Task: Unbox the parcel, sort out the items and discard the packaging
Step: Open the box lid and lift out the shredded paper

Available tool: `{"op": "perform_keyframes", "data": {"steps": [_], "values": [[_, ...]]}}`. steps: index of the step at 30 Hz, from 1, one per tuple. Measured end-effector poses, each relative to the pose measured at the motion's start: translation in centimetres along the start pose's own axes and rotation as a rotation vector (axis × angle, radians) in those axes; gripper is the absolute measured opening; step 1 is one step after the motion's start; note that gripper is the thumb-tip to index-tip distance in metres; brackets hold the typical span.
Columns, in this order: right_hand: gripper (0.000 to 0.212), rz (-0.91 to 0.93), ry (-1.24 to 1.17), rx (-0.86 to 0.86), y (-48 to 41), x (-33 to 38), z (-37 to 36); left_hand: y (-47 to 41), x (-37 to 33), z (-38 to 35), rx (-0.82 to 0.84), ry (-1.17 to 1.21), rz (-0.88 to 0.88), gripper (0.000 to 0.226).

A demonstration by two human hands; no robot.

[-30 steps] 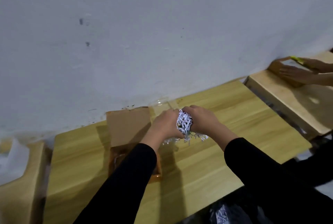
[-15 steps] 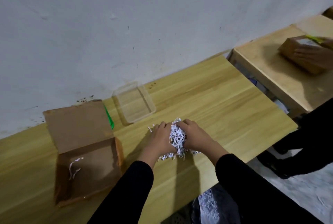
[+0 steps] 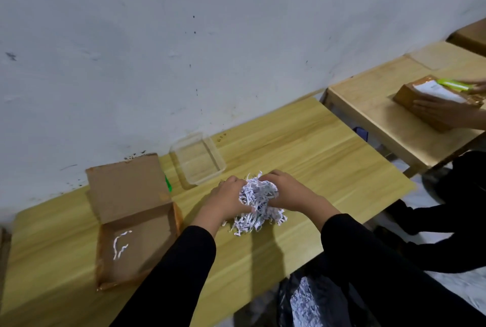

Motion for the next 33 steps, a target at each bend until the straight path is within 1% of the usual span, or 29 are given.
{"op": "perform_keyframes", "data": {"steps": [3,5,9,11,13,15,17,19,22,25,28,30,33], "values": [[0.051,0.032,0.017,-0.050,0.5,1.5,1.0,1.4,0.0,1.3,-0.071,0.006,0.000,0.057],[0.045,0.078,0.021,-0.085,0.6,3.4,1.5,2.9,0.4,2.7,-0.158,0.033,0.008,0.047],[0.035,0.190,-0.020,-0.137,-0.3,8.8,1.3,7.5,4.0,6.0,-0.428,0.172,0.089,0.037],[0.032,0.245,-0.051,-0.124,-1.3,12.1,-0.4,10.6,7.4,7.0,-0.580,0.291,0.178,0.033],[0.030,0.293,-0.088,-0.090,-2.3,15.2,-3.1,13.9,11.4,7.0,-0.707,0.389,0.314,0.033],[0.028,0.328,-0.103,-0.022,-3.6,18.2,-7.0,17.4,15.9,6.4,-0.841,0.436,0.461,0.035],[0.030,0.356,-0.088,0.053,-4.9,20.6,-11.2,20.4,20.2,5.0,-0.917,0.509,0.578,0.038],[0.036,0.372,-0.062,0.114,-5.8,22.2,-14.8,22.1,23.2,3.1,-0.913,0.626,0.615,0.043],[0.046,0.382,-0.023,0.189,-7.2,23.9,-19.1,22.2,25.6,0.0,-0.804,0.874,0.569,0.046],[0.054,0.402,-0.002,0.187,-8.4,24.7,-21.4,20.8,26.0,-2.6,-0.700,1.008,0.493,0.043],[0.059,0.412,0.054,0.189,-9.6,24.9,-22.9,20.4,26.0,-3.9,-0.683,1.117,0.468,0.043],[0.055,0.426,0.076,0.179,-10.2,25.6,-23.6,20.4,26.0,-3.9,-0.669,1.143,0.461,0.044],[0.034,0.429,0.029,0.122,-10.8,26.4,-23.5,20.4,25.9,-3.7,-0.639,1.187,0.417,0.044]]}}
Point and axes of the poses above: each hand's wrist, its own y-axis away from the middle knuckle, its own z-axis out of the back of the hand, x = y × z, the point moved 8 cm from there along -y, towards the middle knuckle, and after that the axes turned 5 degrees about x, right-handed, at the moved point
